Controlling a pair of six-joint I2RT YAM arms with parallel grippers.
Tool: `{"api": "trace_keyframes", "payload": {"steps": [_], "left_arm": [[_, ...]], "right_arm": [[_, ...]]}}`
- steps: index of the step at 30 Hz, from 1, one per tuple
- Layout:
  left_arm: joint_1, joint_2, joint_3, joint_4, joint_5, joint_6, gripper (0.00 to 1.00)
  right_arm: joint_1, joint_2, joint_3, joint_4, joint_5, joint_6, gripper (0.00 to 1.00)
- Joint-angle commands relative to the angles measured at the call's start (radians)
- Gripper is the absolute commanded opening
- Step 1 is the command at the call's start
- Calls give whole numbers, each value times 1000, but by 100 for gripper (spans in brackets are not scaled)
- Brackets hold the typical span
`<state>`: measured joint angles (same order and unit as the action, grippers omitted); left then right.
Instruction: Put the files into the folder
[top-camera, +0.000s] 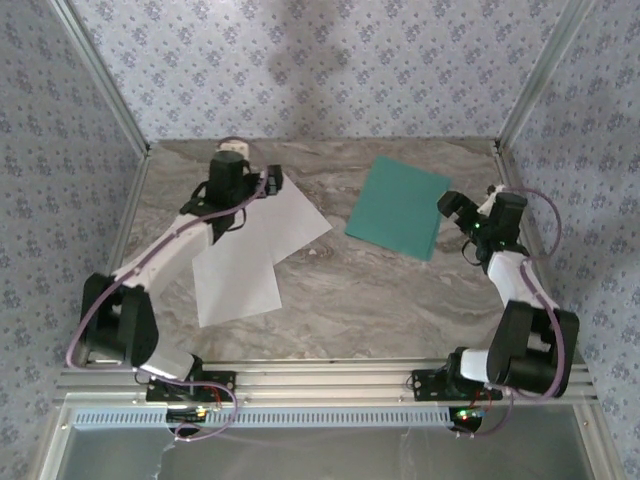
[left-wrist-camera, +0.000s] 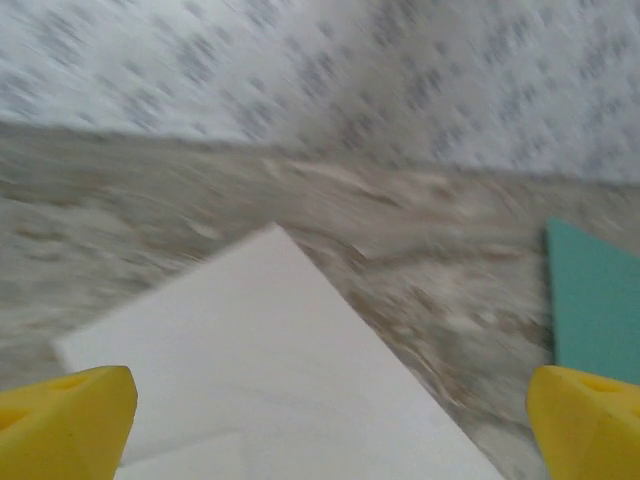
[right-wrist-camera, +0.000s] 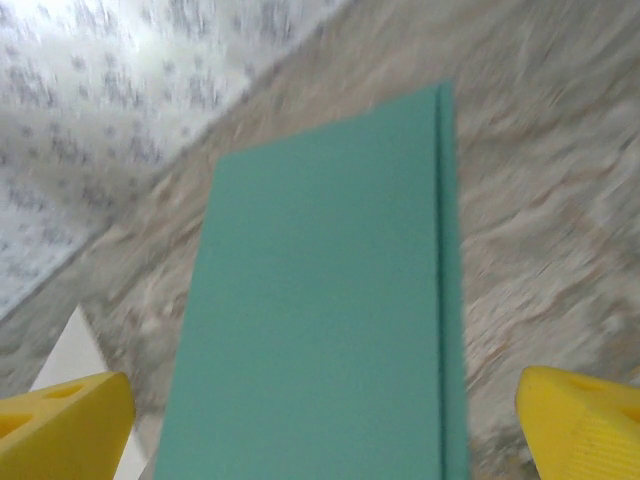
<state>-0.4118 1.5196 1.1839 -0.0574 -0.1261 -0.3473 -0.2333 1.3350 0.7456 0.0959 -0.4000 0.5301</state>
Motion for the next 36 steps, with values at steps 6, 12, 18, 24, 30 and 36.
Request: {"api": "trace_keyframes", "payload": {"steps": [6,12,18,24,30,36], "left_arm": [[-59,297,246,-138,317,-147,100],[-77,499,453,-241,390,-166,100],[-97,635,609,-318,423,-171,98],[-121,742,759,-386,460,-177,92],[-161,845,886,-432,473,-194,88],[-194,931,993,-468,502,-203,82]], "right_arm": [[27,197,132,-186,-211,23,100],[44,306,203,-218,-180,12,97],[55,426,298,-281,-175,-9,82],[70,467,370,-373,-102,-55,83],[78,468,406,-444,-65,-81,83],[75,483,418,-468,-56,-99,84]]}}
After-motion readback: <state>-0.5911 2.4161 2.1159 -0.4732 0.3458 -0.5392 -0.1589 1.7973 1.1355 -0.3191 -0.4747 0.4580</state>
